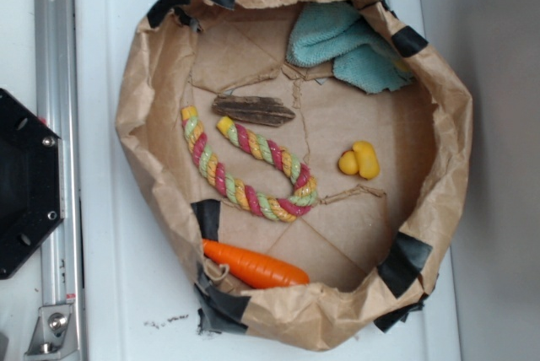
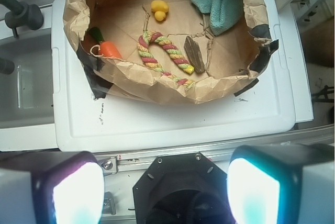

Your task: Grab the blue cloth.

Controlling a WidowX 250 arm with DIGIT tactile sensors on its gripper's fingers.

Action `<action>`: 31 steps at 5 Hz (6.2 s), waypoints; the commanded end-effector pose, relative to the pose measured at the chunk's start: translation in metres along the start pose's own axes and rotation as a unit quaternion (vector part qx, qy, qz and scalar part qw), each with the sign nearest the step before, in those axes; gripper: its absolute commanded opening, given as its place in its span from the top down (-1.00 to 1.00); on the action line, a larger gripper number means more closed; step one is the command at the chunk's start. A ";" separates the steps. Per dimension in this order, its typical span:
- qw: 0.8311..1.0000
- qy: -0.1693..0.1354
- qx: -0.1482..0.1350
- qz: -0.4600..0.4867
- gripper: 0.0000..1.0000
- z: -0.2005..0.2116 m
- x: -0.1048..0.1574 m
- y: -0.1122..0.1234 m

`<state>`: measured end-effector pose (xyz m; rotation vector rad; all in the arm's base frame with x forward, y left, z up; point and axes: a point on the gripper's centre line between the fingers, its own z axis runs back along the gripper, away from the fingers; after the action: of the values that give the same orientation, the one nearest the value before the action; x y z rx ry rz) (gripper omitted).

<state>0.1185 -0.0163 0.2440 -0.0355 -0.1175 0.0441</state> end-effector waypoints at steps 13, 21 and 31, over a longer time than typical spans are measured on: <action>0.987 -0.080 0.120 0.071 1.00 -0.215 0.196 0.081; 0.995 -0.084 0.051 -0.013 1.00 -0.161 0.161 0.037; 0.999 0.018 0.018 -0.023 1.00 -0.195 0.164 0.057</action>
<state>0.2963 0.0332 0.0476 -0.0107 -0.0153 -0.0126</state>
